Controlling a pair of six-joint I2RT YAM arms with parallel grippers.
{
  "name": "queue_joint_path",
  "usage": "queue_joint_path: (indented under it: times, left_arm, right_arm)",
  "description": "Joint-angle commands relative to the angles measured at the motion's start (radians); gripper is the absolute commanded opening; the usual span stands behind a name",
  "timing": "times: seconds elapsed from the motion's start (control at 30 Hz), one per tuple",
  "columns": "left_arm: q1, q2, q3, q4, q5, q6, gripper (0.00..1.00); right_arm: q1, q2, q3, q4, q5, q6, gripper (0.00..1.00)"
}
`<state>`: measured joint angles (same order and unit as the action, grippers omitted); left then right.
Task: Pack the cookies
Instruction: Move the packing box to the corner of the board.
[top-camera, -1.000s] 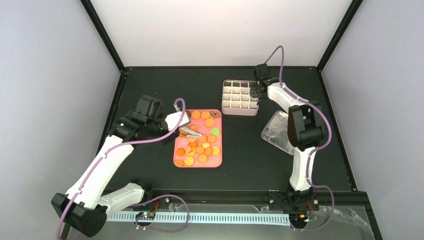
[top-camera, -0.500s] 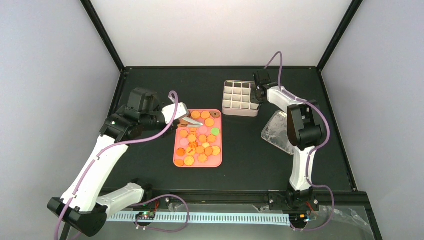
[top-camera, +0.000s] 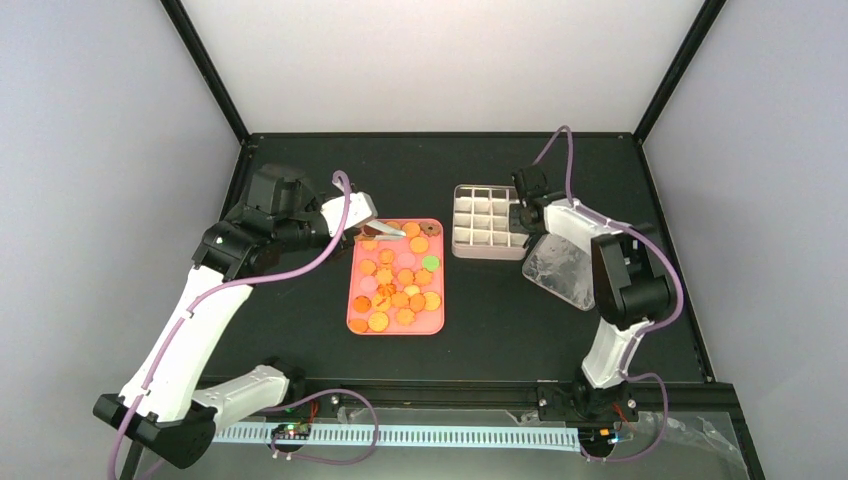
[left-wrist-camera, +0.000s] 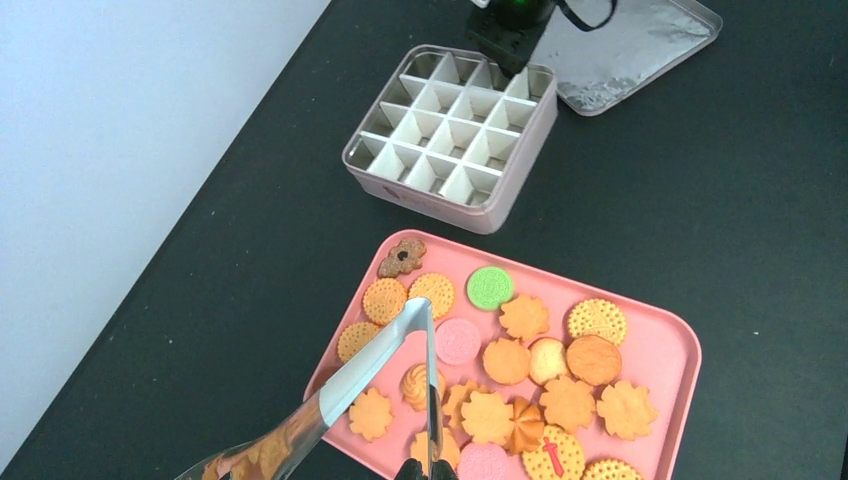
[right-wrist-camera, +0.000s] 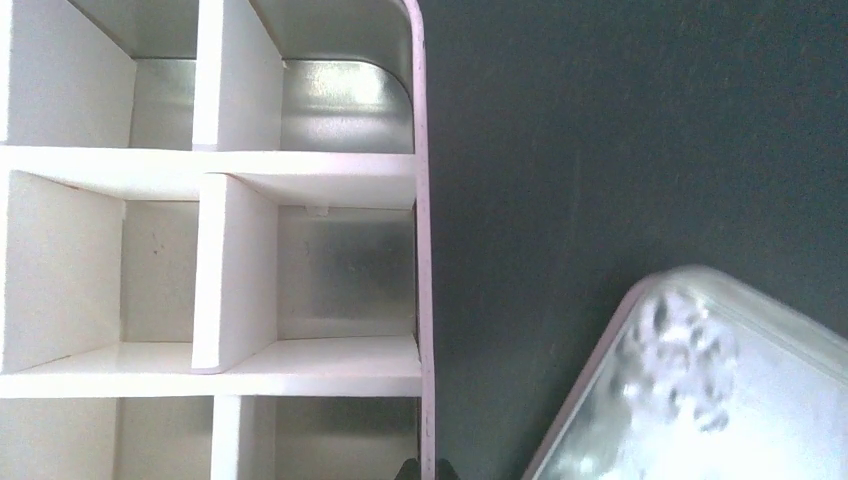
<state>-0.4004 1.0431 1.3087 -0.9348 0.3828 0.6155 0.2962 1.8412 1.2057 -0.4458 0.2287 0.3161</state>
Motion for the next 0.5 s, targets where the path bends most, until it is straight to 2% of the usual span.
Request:
queue_joint_path:
  times: [0.0, 0.27, 0.47]
  left_arm:
    - [0.005, -0.004, 0.056, 0.021, -0.003, -0.005, 0.02]
    - [0.005, -0.017, 0.048, 0.022, 0.000, -0.012, 0.02]
    - [0.002, -0.014, 0.052, 0.033, 0.021, -0.026, 0.02]
  right_arm:
    - [0.051, -0.084, -0.099, 0.008, 0.025, -0.006, 0.01]
    - [0.095, -0.272, -0.318, 0.042, 0.004, 0.060, 0.01]
    - [0.165, -0.357, -0.388, 0.009, 0.001, 0.124, 0.01]
